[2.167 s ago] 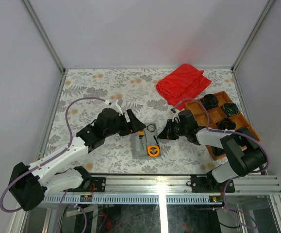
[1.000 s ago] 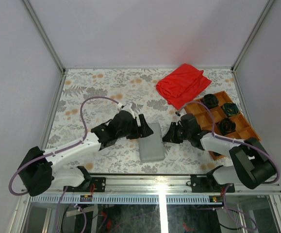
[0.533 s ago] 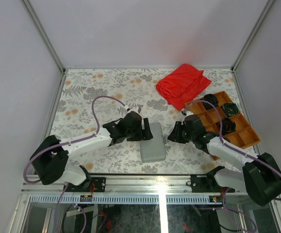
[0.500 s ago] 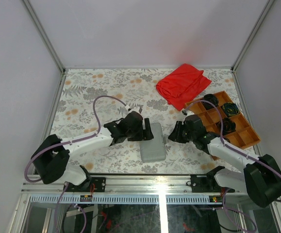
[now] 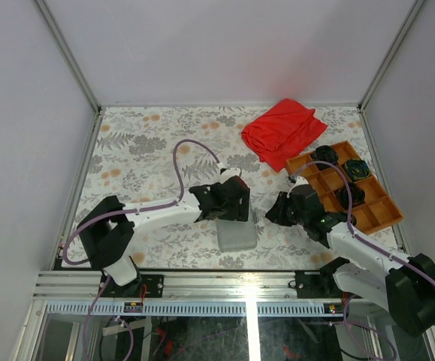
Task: Sort the tools into containers
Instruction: Close the storage box at the center of the board.
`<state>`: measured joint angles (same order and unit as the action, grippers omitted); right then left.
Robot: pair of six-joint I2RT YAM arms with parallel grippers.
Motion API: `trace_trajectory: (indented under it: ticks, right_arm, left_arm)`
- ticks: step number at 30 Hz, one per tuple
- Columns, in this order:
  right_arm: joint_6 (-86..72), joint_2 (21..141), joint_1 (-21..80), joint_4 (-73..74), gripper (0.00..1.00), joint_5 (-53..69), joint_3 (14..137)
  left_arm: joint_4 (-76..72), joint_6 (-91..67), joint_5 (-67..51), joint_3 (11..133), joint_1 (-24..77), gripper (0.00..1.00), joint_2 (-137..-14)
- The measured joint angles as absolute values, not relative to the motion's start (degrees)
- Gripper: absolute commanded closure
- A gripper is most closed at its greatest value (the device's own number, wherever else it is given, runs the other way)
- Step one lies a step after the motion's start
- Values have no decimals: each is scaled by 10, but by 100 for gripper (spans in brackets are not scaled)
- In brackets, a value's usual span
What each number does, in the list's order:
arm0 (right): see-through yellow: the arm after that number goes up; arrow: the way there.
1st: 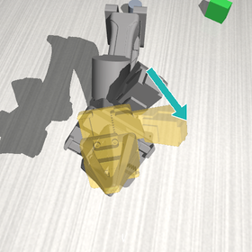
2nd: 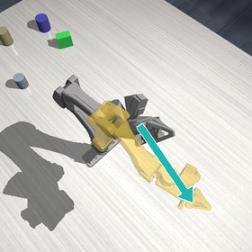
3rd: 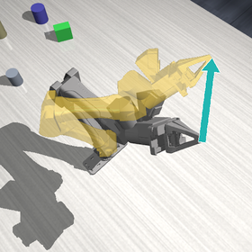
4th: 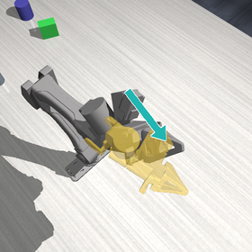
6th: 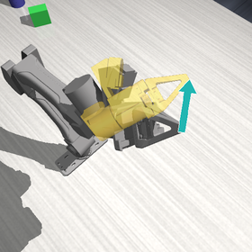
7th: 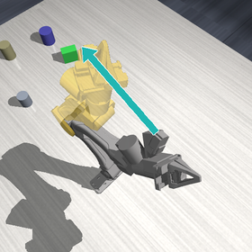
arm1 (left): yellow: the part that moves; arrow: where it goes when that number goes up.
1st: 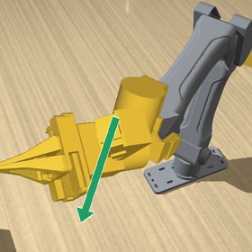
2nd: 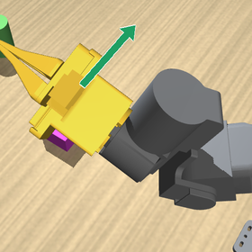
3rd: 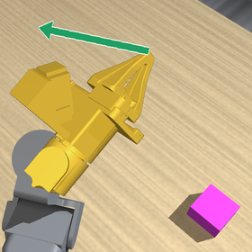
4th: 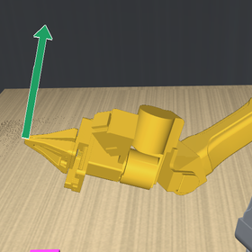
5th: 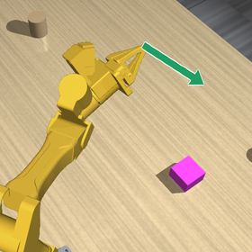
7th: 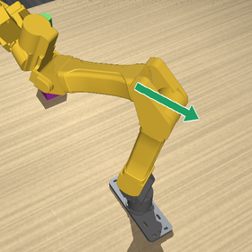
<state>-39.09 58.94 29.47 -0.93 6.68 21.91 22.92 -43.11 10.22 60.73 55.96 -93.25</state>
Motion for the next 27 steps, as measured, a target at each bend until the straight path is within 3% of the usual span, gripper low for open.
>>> trace_trajectory:
  ticks: [6,20,27]
  right_arm:
    - [-391,593,295,-11,74,67,216]
    - [-391,607,295,-12,74,70,211]
    - [-396,590,295,-27,67,87,205]
  left_arm:
    - [279,-418,158,649,589,35,-974]
    - [287,-408,202,655,604,37,-1002]
    - [286,-405,205,659,604,37,-994]
